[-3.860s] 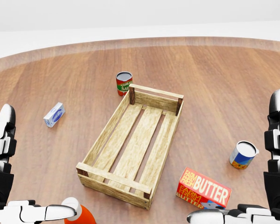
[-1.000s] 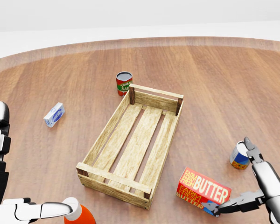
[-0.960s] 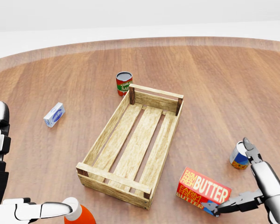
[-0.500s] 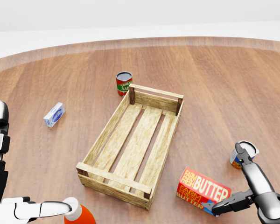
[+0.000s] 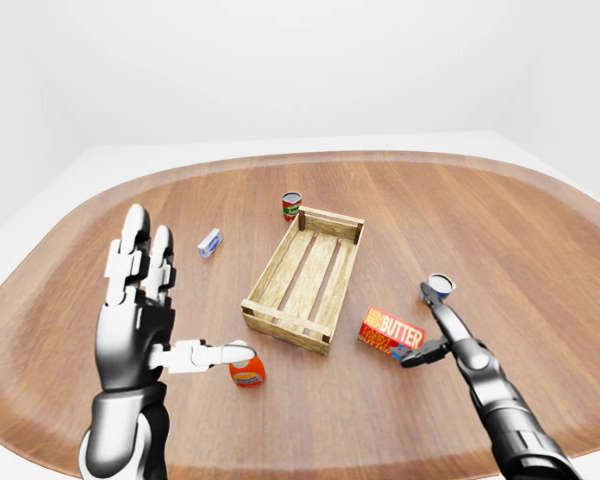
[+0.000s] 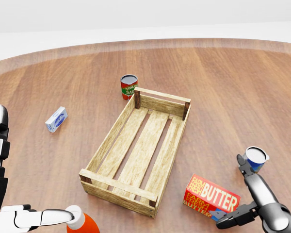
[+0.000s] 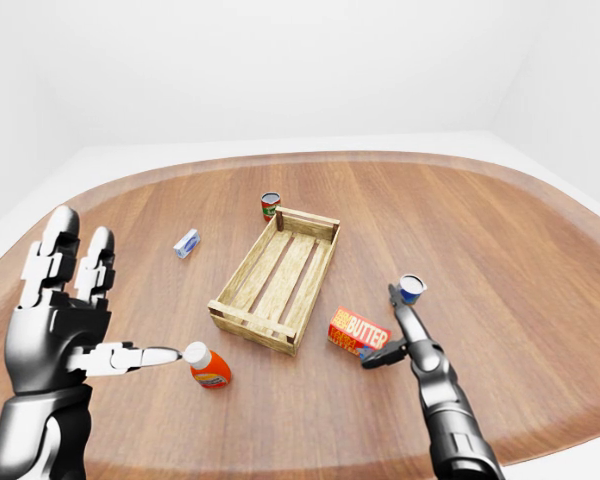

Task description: Pick up the butter and put it in the tray.

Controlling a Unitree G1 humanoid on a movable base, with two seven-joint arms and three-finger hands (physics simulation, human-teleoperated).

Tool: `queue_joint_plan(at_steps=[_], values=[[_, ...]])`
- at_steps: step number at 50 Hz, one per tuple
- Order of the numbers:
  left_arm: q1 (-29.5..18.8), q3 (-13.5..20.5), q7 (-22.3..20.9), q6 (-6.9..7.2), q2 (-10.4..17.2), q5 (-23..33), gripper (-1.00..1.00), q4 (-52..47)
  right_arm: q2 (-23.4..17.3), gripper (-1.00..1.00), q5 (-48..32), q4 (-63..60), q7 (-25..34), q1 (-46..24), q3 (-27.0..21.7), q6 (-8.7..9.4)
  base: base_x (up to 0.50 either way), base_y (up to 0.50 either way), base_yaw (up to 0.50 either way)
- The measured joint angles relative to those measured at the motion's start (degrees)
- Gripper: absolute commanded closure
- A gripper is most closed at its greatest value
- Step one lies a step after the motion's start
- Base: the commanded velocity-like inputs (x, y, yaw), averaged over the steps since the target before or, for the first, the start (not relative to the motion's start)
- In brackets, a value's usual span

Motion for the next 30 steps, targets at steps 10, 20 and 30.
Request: queue_joint_plan(at_steps=[10,20,30], values=[[-0.04,0.10,-0.04,0.00,0.01,-0.06,-1.00,-0.01,0.01,-1.00,-0.14,3.24,-0.68,-1.49,0.51,0.00,0.00,0.00,0.00],[-0.09,0.15,-0.06,0.00,0.03,-0.09,-1.00,-0.06,0.23,-1.00,-0.25,6.42,-1.45,-2.74,1.21,0.00,0.00,0.00,0.00],[-0.06,0.08,-0.07,0.00,0.01,-0.03,-1.00,-0.10,0.57,-1.00,-0.49,9.60,-2.06,-4.13,1.97,0.00,0.00,0.00,0.00]])
